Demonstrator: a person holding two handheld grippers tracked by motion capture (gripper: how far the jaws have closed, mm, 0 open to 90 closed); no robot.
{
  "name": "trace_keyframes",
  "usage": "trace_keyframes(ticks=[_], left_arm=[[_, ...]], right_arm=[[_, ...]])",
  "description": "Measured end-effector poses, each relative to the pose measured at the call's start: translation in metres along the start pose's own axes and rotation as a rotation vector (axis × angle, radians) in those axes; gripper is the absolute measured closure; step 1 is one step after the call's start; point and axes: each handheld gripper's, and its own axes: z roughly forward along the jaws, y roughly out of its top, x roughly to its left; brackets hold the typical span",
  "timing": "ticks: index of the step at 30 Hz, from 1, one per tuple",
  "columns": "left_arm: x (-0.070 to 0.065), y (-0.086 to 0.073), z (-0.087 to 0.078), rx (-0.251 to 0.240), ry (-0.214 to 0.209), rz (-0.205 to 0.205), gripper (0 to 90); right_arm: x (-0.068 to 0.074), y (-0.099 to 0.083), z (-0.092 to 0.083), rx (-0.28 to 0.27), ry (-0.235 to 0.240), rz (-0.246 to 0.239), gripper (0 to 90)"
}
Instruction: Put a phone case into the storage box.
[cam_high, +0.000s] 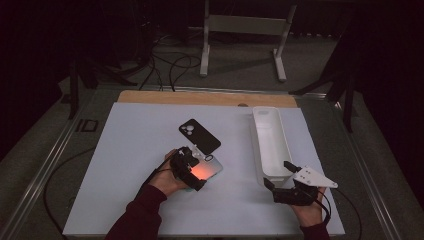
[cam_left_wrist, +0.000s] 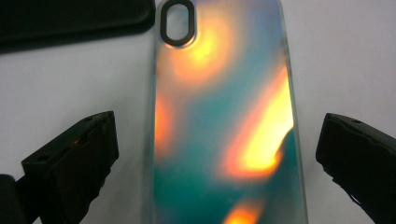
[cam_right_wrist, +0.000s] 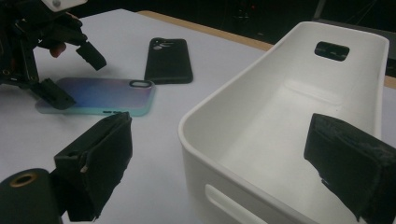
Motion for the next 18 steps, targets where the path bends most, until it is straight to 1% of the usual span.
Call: trace_keyframes(ticks=[4, 6, 7, 10, 12, 13, 14, 18], left_arm=[[-0.0014, -0.0002, 0.0043, 0.028, 0.002, 0.007, 0.8], [-0.0019, -0.0008, 0.0063, 0.039, -0.006, 0.014, 5.1], [-0.0024, -0.0006, 0.0074, 0.042, 0.0, 0.013, 7.2], [-0.0014, 0.0, 0.0082, 0.035, -0.014, -0.006, 10.6], [-0.0014, 0.0, 0.0082, 0.035, -0.014, -0.006, 11.4], [-0.0005, 0.0009, 0.0069, 0.042, -0.014, -0.014, 11.4], [-0.0006, 0.0013, 0.0068, 0.046, -0.014, -0.014, 15.6], [-0.0017, 0.0029, 0.0071, 0.058, -0.008, -0.021, 16.4]], right_arm=[[0.0002, 0.0001, -0.0001, 0.001, -0.002, -0.001, 7.6], [0.0006, 0.0001, 0.0, 0.0, -0.001, 0.0, 7.6], [0.0006, 0.0001, 0.0, 0.001, -0.001, 0.0, 7.6], [0.0003, -0.0001, 0.0002, 0.002, -0.004, -0.002, 7.7], [0.0003, -0.0001, 0.0002, 0.003, -0.003, -0.004, 7.7], [0.0003, -0.0001, 0.0002, 0.003, -0.003, -0.004, 7.6], [0.0007, 0.0, 0.0004, 0.006, -0.004, -0.004, 7.6], [0.0013, 0.0002, 0.0011, 0.003, -0.003, -0.008, 7.7]])
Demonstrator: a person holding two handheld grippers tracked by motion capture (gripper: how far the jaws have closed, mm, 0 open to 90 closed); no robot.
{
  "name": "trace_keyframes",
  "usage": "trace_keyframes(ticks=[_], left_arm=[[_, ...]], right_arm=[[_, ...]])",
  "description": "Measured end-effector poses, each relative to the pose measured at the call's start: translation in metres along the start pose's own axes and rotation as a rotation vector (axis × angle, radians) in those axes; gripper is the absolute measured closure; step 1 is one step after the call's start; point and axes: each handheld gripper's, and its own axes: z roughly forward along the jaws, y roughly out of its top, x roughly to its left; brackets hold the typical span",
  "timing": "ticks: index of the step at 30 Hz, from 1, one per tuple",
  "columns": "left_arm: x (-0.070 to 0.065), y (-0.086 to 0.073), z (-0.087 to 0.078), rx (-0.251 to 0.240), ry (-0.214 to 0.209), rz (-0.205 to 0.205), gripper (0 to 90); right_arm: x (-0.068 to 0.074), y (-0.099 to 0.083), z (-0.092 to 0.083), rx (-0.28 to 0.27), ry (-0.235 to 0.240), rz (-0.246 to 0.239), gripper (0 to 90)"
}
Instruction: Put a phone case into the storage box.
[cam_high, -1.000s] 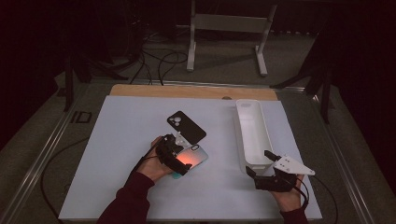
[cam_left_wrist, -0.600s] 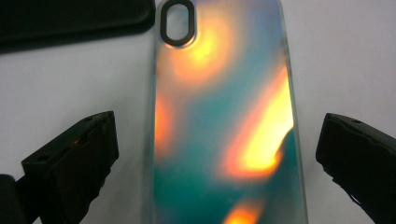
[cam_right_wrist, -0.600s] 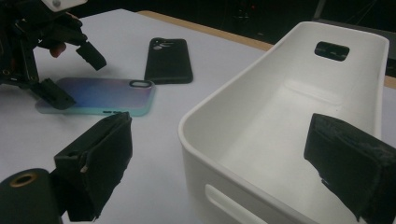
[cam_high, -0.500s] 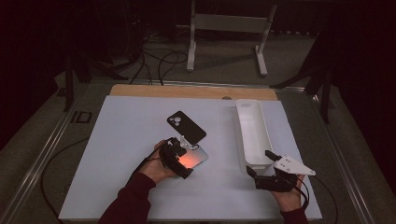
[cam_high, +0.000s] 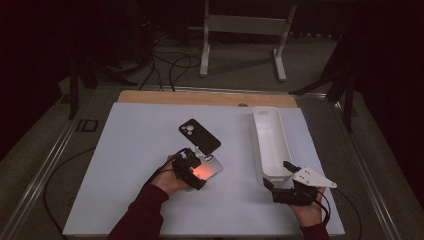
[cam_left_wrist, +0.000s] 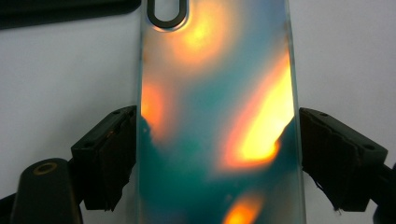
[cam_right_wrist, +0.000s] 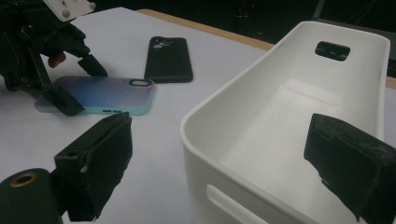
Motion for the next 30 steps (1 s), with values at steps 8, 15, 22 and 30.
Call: trace_keyframes(ticks=[8, 15, 22, 30], left_arm=[[-0.001, 0.0, -0.001, -0.003, 0.005, 0.008, 17.1], [-0.004, 0.0, -0.008, -0.022, 0.035, 0.028, 17.2], [-0.004, 0.0, -0.02, -0.058, 0.033, 0.024, 17.2], [-0.007, 0.006, -0.035, -0.126, 0.042, 0.025, 17.1]], right_arm=[[0.0, 0.001, -0.001, -0.001, 0.0, 0.003, 7.7], [0.0, 0.001, -0.001, -0.004, 0.0, 0.003, 7.7], [0.0, 0.002, 0.0, -0.005, 0.002, 0.004, 7.7], [-0.001, 0.004, -0.001, -0.01, 0.008, 0.02, 7.7]])
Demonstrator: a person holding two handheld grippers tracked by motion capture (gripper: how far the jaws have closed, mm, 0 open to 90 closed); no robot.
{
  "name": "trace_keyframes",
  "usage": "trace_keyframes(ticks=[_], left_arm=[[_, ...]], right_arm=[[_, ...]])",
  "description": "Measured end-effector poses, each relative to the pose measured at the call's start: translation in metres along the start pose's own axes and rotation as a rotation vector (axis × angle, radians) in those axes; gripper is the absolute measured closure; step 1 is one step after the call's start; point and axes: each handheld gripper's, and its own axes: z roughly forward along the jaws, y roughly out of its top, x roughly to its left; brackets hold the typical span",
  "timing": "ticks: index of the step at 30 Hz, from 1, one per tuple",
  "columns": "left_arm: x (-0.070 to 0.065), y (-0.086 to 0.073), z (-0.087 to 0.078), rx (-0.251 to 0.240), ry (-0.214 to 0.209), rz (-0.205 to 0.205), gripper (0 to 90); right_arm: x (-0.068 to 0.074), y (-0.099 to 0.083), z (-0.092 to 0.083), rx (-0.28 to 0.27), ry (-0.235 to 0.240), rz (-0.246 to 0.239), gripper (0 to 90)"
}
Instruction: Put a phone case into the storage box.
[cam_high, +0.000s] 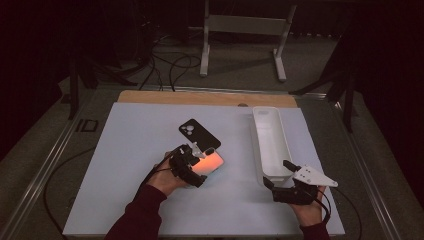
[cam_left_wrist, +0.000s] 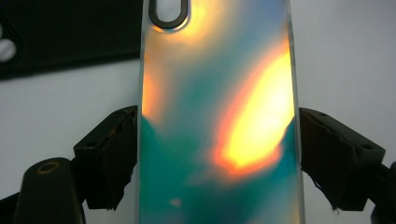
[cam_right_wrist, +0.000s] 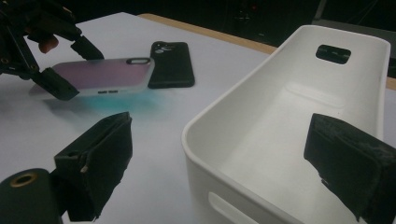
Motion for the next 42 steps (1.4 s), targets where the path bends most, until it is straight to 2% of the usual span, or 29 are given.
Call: trace_keyframes(ticks=[10, 14, 21, 23, 30, 42], left_arm=[[-0.003, 0.01, -0.01, -0.066, 0.025, 0.024, 17.1], [-0.002, 0.01, -0.01, -0.082, 0.027, 0.023, 17.1], [-0.001, 0.011, -0.013, -0.116, 0.021, 0.024, 17.1], [-0.001, 0.013, -0.014, -0.127, 0.018, 0.027, 17.1], [-0.002, 0.017, -0.017, -0.174, 0.015, 0.037, 17.0], [-0.012, 0.028, -0.018, -0.225, 0.019, 0.069, 17.0]], right_arm=[[-0.006, 0.004, 0.0, 0.013, 0.014, 0.032, 7.7], [-0.009, 0.004, 0.002, 0.033, 0.023, 0.044, 7.7], [-0.015, 0.01, 0.002, 0.042, 0.035, 0.065, 7.7], [-0.016, 0.012, 0.003, 0.036, 0.051, 0.074, 7.7], [-0.014, 0.022, 0.008, 0.037, 0.074, 0.063, 7.7], [-0.008, 0.032, 0.019, 0.026, 0.102, 0.062, 7.7]])
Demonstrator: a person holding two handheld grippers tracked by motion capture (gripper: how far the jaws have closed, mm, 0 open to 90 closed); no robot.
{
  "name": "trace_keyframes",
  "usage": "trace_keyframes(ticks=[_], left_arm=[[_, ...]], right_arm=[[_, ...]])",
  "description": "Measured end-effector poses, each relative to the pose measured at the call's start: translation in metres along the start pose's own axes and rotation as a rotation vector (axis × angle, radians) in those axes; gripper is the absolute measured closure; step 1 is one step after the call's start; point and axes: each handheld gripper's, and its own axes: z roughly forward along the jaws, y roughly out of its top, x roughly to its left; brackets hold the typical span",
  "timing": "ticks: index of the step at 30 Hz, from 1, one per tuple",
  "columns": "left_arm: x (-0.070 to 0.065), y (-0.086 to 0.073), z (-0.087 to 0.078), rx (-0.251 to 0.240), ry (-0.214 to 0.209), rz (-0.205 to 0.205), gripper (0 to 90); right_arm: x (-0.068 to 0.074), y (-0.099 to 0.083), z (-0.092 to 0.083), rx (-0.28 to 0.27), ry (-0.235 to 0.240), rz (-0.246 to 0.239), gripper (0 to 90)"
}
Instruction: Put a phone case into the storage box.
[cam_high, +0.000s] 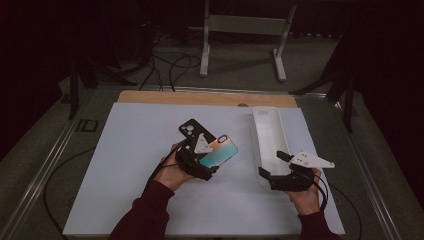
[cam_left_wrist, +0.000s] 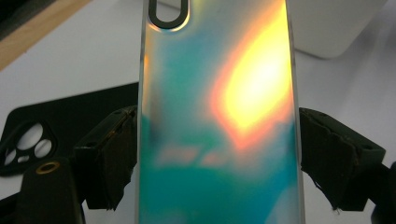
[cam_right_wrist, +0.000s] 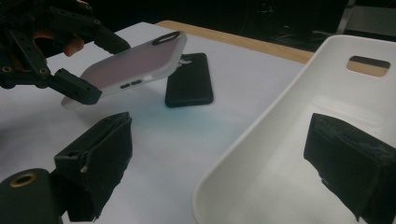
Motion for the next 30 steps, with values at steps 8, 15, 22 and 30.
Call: trace_keyframes(ticks=[8, 15, 22, 30], left_arm=[[-0.006, 0.006, 0.002, -0.024, 0.0, 0.02, 17.0], [-0.009, 0.008, 0.004, -0.051, 0.003, 0.024, 17.0], [-0.017, 0.015, 0.005, -0.072, 0.006, 0.061, 17.0], [-0.025, 0.021, 0.005, -0.082, 0.002, 0.089, 17.0]], right_arm=[[0.003, 0.005, 0.007, -0.005, 0.013, 0.007, 7.7], [0.005, 0.01, 0.012, -0.016, 0.031, 0.007, 7.7], [0.011, 0.016, 0.022, -0.009, 0.063, 0.007, 7.7], [0.013, 0.022, 0.03, -0.013, 0.108, 0.042, 7.8]])
